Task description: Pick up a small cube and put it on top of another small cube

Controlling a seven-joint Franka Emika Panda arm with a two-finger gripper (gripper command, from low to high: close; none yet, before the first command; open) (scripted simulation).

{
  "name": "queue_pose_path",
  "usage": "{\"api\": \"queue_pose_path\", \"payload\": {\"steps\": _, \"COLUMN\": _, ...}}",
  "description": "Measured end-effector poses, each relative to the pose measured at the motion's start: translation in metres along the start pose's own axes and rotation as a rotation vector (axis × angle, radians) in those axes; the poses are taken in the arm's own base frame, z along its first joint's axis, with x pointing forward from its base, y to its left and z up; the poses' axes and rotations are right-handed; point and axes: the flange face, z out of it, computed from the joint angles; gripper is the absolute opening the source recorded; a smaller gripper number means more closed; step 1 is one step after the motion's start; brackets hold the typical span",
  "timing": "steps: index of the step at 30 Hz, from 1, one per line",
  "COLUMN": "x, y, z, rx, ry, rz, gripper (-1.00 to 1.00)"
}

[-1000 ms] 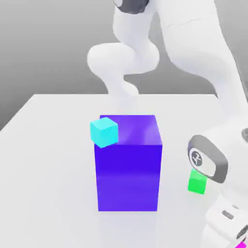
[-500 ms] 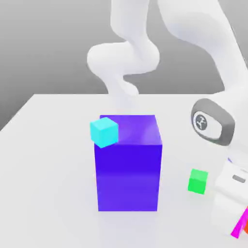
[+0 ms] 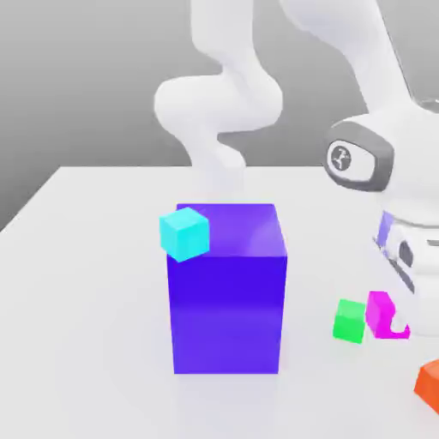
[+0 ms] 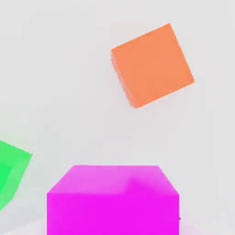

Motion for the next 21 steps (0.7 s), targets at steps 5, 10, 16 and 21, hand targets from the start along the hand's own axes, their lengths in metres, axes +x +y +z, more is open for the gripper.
{"api": "queue_pose_path", "payload": {"steps": 5, "x": -0.024, "y": -0.027, "z": -0.005, "rx": 0.012, "ry": 0.008, "rz": -0.256, "gripper": -1.00}}
{"api": "queue_pose_path", "payload": {"steps": 10, "x": -0.050, "y": -0.051, "z": -0.007, "rx": 0.033, "ry": 0.023, "rz": -0.505, "gripper": -1.00}}
{"api": "queue_pose_path", "payload": {"steps": 16, "x": -0.060, "y": -0.064, "z": 0.026, "rx": 0.046, "ry": 0.034, "rz": -0.625, "gripper": -1.00}}
{"api": "queue_pose_path", "payload": {"steps": 21, "x": -0.061, "y": -0.066, "z": 0.054, "rx": 0.045, "ry": 0.033, "rz": -0.626, "gripper": 1.00}}
